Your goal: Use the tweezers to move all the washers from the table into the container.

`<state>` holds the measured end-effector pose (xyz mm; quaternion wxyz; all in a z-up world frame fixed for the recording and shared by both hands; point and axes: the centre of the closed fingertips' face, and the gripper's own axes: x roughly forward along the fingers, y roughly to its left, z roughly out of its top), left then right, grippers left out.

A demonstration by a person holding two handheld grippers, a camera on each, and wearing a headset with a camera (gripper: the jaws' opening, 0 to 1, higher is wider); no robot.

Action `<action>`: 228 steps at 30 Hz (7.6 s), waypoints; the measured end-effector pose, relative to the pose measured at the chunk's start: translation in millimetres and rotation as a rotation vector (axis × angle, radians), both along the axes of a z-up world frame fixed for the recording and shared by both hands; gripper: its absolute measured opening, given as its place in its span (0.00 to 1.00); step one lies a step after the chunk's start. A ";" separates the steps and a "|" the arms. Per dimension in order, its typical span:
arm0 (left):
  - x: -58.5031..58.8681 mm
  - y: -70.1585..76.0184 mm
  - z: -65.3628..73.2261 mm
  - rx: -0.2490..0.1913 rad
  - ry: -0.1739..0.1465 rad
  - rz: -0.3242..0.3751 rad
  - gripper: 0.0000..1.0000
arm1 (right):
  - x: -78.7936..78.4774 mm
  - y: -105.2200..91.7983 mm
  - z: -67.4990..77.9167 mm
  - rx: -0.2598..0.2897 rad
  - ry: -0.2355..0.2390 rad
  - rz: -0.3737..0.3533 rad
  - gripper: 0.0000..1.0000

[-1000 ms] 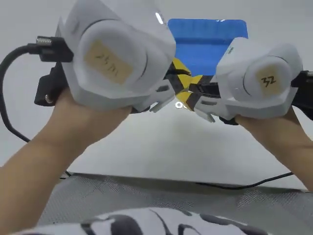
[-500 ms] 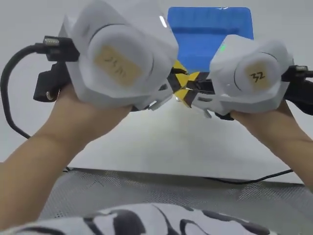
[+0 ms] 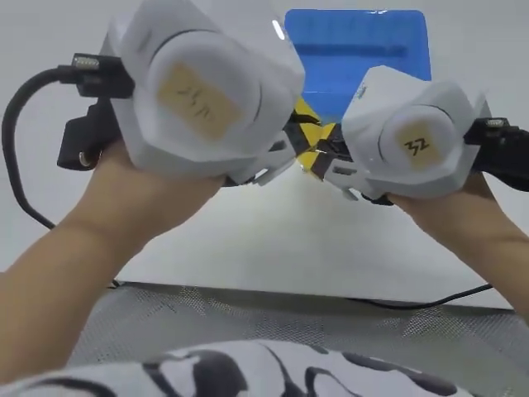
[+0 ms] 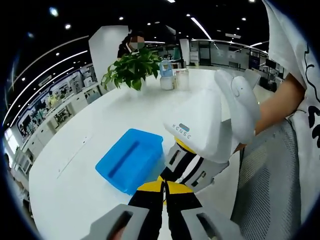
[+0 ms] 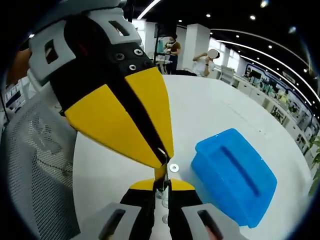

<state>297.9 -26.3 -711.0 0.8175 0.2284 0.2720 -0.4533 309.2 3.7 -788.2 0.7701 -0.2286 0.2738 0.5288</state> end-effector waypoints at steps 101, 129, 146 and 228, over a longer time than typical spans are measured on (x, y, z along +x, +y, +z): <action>44.8 25.0 47.2 -0.120 -0.147 0.116 0.00 | 51.1 25.8 52.1 0.276 -0.001 -0.077 0.07; 36.0 32.7 -2.0 -0.095 -0.029 0.164 0.00 | 31.7 34.7 3.0 0.201 0.104 -0.025 0.07; 36.5 30.0 -8.5 -0.086 -0.017 0.151 0.00 | 25.9 33.7 3.3 0.182 0.095 -0.008 0.05; 106.7 -15.2 3.3 -0.135 -0.056 0.139 0.00 | 105.2 -16.2 8.1 0.059 -0.049 -0.142 0.03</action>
